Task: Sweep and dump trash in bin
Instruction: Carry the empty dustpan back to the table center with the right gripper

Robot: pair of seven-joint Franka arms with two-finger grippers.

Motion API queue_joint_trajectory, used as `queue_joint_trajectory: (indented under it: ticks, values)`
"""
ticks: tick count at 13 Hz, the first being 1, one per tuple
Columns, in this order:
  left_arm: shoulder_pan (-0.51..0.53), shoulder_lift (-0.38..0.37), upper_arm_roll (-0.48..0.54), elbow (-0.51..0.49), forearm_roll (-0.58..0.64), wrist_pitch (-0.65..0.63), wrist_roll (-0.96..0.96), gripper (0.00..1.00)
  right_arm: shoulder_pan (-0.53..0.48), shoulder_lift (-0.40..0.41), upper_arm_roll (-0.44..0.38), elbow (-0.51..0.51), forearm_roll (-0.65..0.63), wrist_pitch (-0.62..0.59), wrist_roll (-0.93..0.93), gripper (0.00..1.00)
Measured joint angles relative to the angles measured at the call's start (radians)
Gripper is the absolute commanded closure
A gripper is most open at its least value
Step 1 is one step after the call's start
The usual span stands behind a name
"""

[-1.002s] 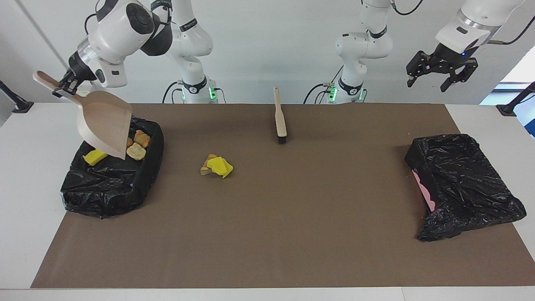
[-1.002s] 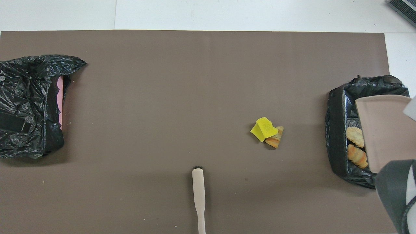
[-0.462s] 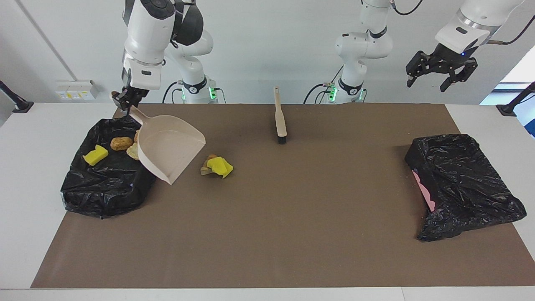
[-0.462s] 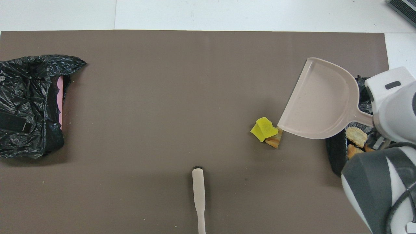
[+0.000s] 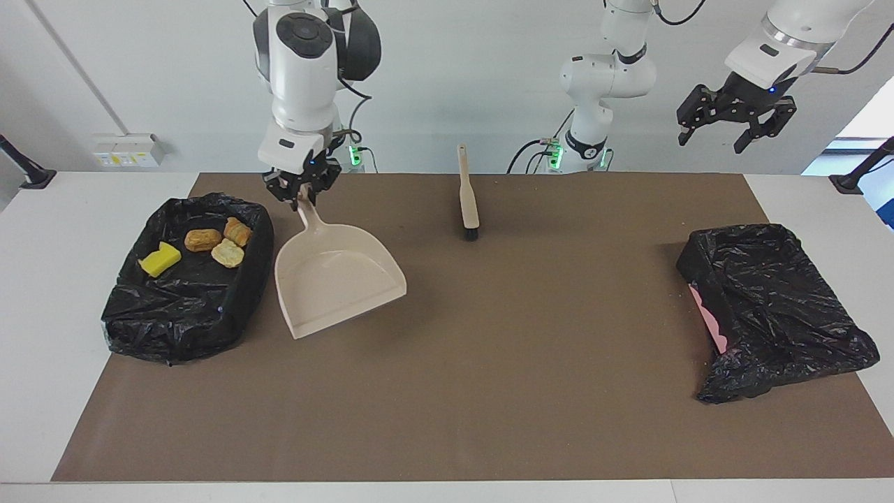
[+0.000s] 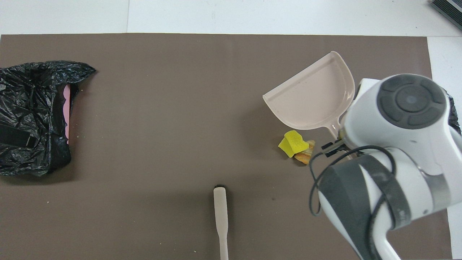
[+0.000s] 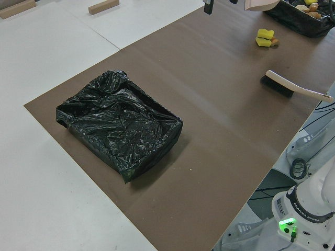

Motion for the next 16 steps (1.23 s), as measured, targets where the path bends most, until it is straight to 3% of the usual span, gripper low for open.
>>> queue_joint_trajectory:
  ticks: [3,8,13,16]
  values:
    - [0.0,0.0,-0.002,0.0,0.0,0.0,0.0,0.0,0.111,0.151,0.001,0.13,0.089,0.045,0.33,1.0]
    - [0.0,0.0,0.001,-0.001,0.0,0.0,0.0,0.0,0.19,0.34,0.0,0.235,0.201,0.25,0.597,1.0]
    - [0.0,0.0,-0.003,-0.001,0.0,0.0,0.0,0.0,0.293,0.546,-0.001,0.332,0.206,0.41,0.725,1.0]
    - [0.0,0.0,-0.004,-0.001,0.0,0.0,0.0,0.0,0.3,0.576,0.0,0.35,0.207,0.415,0.725,1.0]
